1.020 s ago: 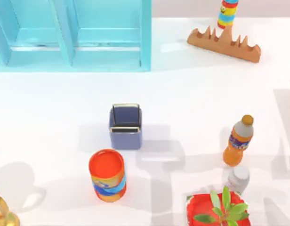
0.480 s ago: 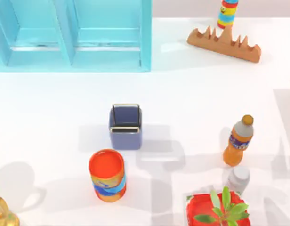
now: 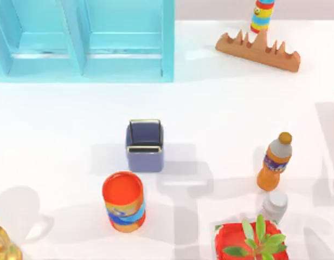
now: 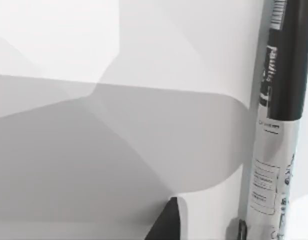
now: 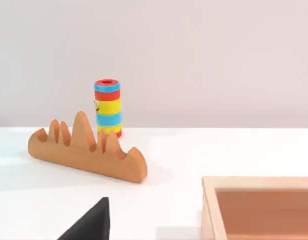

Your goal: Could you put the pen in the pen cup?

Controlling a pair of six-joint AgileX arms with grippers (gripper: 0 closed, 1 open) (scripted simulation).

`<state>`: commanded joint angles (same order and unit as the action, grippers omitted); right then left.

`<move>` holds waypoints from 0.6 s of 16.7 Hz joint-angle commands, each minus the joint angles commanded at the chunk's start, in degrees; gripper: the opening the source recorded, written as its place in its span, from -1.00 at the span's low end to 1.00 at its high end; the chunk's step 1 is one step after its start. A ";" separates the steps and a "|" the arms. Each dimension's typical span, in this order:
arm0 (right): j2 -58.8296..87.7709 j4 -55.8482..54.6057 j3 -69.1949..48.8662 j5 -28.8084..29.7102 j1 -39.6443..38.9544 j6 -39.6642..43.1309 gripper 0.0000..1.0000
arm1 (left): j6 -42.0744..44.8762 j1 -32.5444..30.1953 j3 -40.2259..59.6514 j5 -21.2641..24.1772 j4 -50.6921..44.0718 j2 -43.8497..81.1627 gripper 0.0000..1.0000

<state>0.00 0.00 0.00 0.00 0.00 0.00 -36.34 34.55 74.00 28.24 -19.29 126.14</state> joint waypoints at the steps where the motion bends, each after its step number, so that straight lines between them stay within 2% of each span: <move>1: 0.00 0.00 0.00 0.00 0.00 0.00 1.00 | 0.00 0.00 0.00 0.00 0.00 0.00 -0.51; 4: 0.00 0.00 0.00 0.00 0.00 0.00 1.00 | 0.00 0.00 0.00 0.00 0.00 0.00 -0.96; 10: 0.00 0.00 0.00 0.00 0.00 0.00 1.00 | 0.00 0.00 0.00 0.00 0.00 0.00 -1.00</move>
<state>0.00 0.00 0.00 0.00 0.00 0.00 -36.34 34.55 74.00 28.24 -19.29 126.14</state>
